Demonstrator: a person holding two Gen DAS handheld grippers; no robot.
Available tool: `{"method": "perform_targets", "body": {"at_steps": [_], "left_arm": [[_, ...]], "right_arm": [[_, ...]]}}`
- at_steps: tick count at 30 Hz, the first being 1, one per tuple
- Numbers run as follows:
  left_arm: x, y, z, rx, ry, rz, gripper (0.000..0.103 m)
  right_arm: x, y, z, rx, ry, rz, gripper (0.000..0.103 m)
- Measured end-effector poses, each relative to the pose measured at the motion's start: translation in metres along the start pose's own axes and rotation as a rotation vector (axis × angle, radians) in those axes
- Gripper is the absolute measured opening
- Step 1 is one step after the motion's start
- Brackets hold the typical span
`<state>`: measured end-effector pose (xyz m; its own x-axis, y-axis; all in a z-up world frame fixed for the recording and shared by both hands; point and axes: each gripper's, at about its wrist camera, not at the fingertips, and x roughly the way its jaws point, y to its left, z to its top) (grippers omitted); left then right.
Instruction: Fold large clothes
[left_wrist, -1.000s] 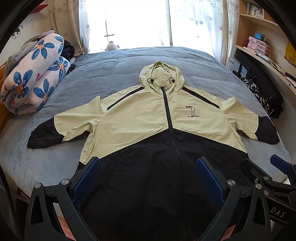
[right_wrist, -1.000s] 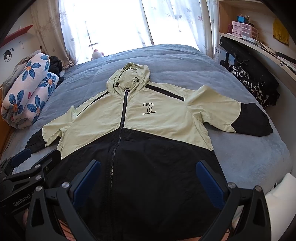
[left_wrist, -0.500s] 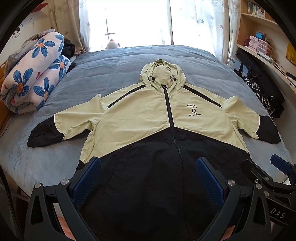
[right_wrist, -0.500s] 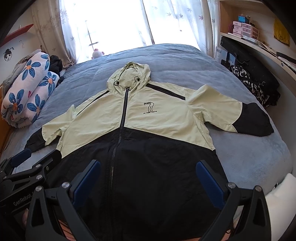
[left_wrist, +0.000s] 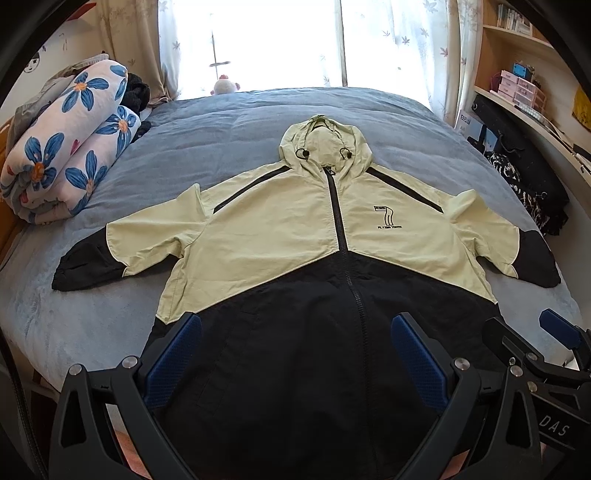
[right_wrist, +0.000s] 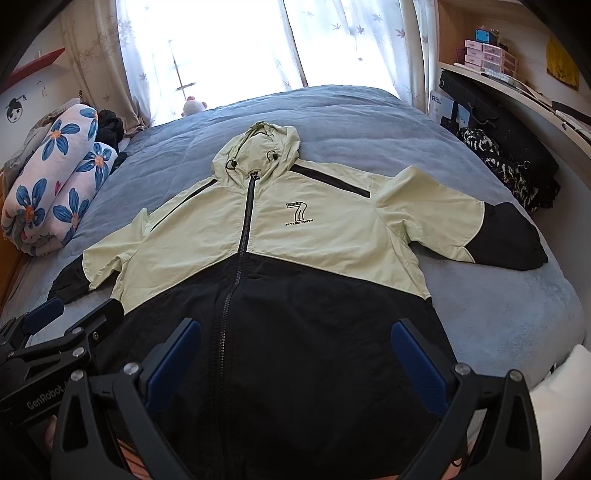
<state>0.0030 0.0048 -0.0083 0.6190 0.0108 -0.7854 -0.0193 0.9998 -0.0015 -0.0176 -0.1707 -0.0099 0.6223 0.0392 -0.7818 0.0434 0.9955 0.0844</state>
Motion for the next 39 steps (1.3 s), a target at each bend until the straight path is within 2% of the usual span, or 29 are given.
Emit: {"method": "perform_targets", "body": {"at_steps": [31, 39], "left_arm": [[0.002, 0.000, 0.001, 0.007, 0.002, 0.010, 0.101], [0.008, 0.005, 0.010, -0.041, 0.050, -0.057, 0.101]], "right_arm": [[0.000, 0.000, -0.001, -0.002, -0.001, -0.004, 0.103], [-0.001, 0.004, 0.003, -0.027, -0.037, -0.014, 0.103]]}}
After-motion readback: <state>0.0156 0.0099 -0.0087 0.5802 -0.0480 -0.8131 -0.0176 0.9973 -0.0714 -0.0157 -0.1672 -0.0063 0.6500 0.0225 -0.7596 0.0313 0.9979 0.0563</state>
